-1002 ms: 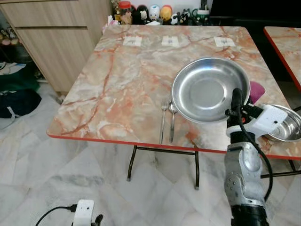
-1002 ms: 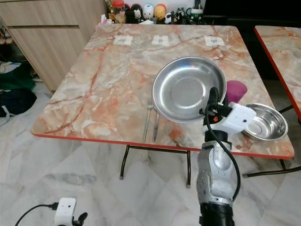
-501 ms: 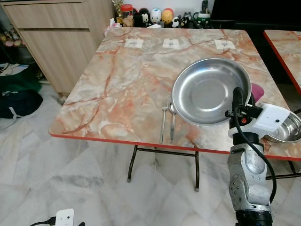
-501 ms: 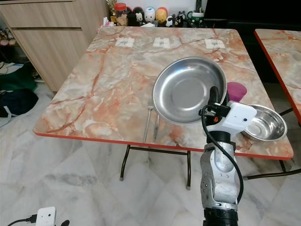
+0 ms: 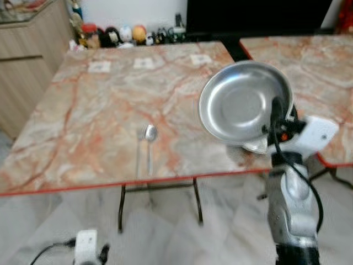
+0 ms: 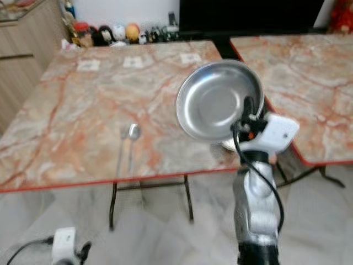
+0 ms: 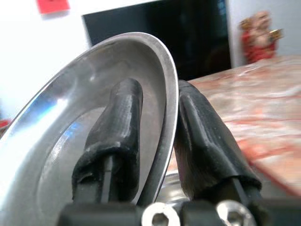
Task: Setting the table
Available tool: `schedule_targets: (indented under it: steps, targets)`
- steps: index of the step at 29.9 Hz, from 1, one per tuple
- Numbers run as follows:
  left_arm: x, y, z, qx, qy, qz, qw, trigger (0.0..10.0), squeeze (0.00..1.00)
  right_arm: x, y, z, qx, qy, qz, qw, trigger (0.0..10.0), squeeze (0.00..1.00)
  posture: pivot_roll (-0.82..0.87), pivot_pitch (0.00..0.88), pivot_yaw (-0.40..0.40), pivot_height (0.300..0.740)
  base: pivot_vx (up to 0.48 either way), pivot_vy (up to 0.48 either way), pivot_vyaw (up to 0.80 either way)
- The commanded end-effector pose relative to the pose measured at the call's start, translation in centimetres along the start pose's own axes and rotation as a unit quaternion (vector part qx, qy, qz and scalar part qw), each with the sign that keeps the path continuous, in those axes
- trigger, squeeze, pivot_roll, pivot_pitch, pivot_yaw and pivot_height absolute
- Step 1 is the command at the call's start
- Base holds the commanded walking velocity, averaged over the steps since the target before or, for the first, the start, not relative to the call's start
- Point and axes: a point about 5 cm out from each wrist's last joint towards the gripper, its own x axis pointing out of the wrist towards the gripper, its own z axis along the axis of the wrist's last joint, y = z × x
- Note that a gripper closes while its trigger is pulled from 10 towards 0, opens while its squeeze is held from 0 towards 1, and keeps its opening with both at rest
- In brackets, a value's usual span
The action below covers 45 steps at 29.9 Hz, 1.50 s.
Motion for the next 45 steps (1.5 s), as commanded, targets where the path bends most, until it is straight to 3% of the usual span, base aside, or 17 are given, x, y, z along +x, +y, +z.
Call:
schedule_targets:
  steps: [1,12,45]
  targets:
    - [-0.3,0.8,-0.7,0.009,0.013,0.009,1.0,10.0,0.0,0.3,0.9,0.8,0.005,-0.017,0.014,1.0,10.0,0.0,-0.12,0.071,0.028,0.74,0.0,-0.401,0.0]
    - [-0.4,0.6,-1.2,0.012,0.019,0.005,1.0,10.0,0.0,0.6,1.4,0.9,0.008,-0.019,0.011,1.0,10.0,0.0,-0.13,0.103,0.036,0.74,0.0,-0.391,0.0]
    - [-0.6,0.9,-1.8,0.029,0.033,-0.005,0.999,10.0,0.0,0.6,-0.4,0.1,-0.003,0.005,-0.049,0.999,10.0,0.0,-0.12,0.141,0.05,0.74,0.015,-0.385,0.0]
